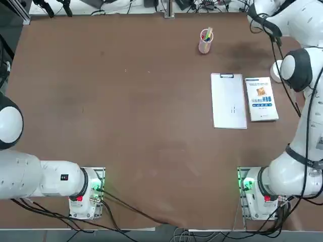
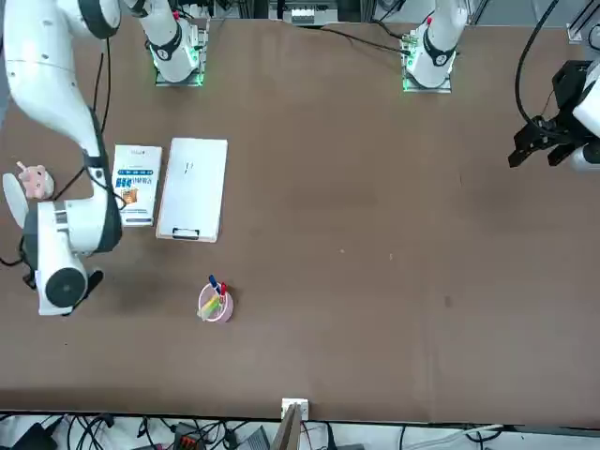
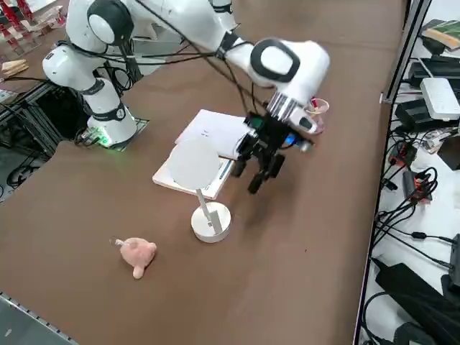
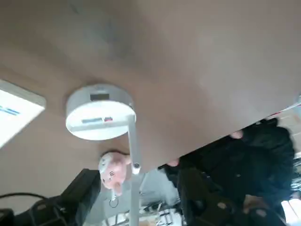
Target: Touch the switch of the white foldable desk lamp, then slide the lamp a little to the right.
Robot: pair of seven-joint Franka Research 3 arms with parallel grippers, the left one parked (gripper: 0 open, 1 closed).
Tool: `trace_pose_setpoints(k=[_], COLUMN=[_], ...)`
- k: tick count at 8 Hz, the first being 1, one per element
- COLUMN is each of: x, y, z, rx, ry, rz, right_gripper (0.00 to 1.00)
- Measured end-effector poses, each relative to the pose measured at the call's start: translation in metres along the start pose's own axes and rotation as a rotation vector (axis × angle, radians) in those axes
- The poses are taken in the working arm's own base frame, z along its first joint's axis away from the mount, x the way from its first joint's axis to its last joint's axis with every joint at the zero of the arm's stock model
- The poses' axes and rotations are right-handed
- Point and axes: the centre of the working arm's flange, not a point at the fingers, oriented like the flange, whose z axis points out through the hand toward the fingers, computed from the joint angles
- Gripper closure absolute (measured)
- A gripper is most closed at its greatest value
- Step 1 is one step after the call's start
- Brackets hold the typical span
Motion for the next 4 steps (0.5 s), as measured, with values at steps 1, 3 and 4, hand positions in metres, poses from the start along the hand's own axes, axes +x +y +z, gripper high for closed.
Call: trace_pose_setpoints(k=[1, 3, 4], x=[0.008, -0.002, -0.024], y=[-0.012, -0.034, -0.041], z=[-0.033, -0.098, -0.128], rx=[0.003, 0.052, 0.068], ry=[0.054, 0.158, 0.159], rz=[-0.006, 0.002, 0.034], right_gripper=[0.00, 0.00, 0.00])
